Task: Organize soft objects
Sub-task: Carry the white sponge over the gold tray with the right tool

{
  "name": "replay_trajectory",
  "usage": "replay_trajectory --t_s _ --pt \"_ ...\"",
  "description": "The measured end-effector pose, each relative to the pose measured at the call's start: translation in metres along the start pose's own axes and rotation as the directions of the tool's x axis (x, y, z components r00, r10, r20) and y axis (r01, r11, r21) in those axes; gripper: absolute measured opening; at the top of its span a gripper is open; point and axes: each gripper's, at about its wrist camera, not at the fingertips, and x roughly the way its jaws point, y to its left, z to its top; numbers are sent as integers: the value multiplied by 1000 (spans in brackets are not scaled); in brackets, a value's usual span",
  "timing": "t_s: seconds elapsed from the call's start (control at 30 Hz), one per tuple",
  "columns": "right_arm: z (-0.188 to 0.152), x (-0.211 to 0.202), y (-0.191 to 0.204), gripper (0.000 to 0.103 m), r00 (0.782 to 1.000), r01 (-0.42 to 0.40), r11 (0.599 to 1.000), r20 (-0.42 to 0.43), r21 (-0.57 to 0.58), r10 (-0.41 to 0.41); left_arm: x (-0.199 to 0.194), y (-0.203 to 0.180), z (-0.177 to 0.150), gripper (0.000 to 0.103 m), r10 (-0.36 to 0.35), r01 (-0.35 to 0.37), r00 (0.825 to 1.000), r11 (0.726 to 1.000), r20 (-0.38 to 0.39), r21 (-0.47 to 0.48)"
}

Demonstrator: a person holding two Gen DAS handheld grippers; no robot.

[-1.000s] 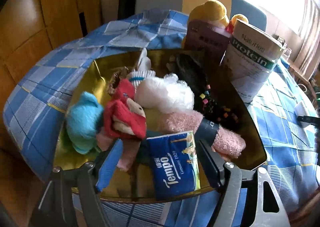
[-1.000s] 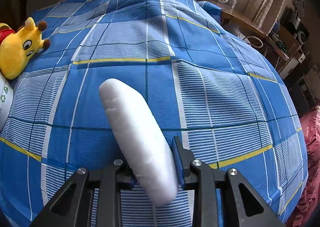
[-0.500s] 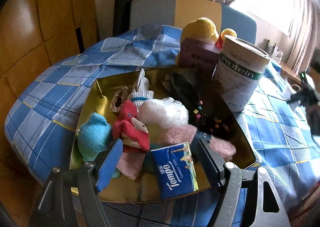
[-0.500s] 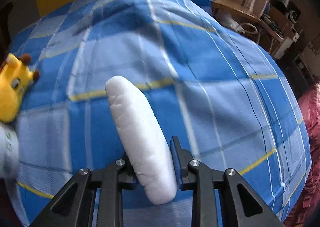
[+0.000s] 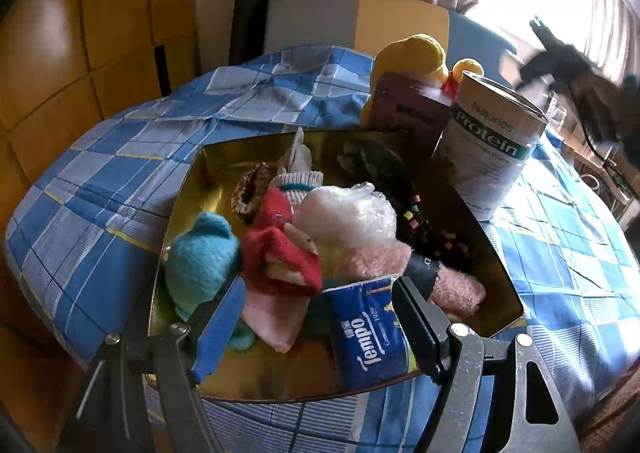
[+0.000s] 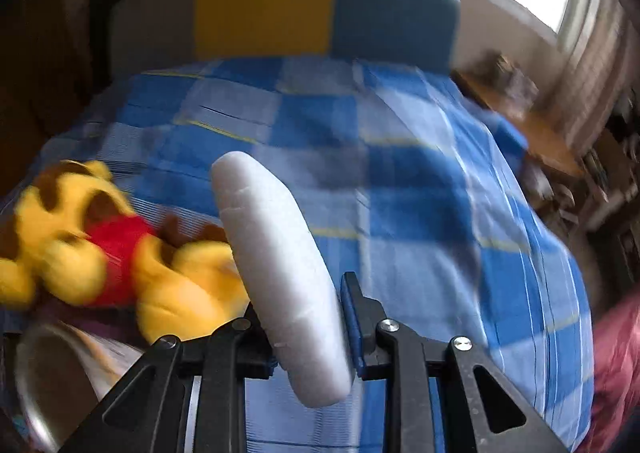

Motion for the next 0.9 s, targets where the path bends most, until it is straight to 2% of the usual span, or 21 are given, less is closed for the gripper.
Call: replay_trajectory --t_s 0.2,0.37,0.53,0.63,0.9 --pt "22 -23 92 26 993 -99 985 44 -144 107 2 4 -4 76 -10 10 1000 1000 -8 -12" --pt "12 -52 172 26 967 -225 936 55 -272 249 2 9 -5 76 -10 10 1000 1000 -5 -29" --pt "-21 -66 233 26 936 -325 865 4 -382 353 -2 13 -6 76 -7 7 1000 999 4 -37" --pt "-48 -64 262 26 926 -359 830 -48 -427 376 -6 19 -6 76 -2 2 1000 999 11 -49" --pt "-125 -45 292 26 921 -385 755 -160 -532 356 -19 36 -6 76 23 -19 999 996 41 -84"
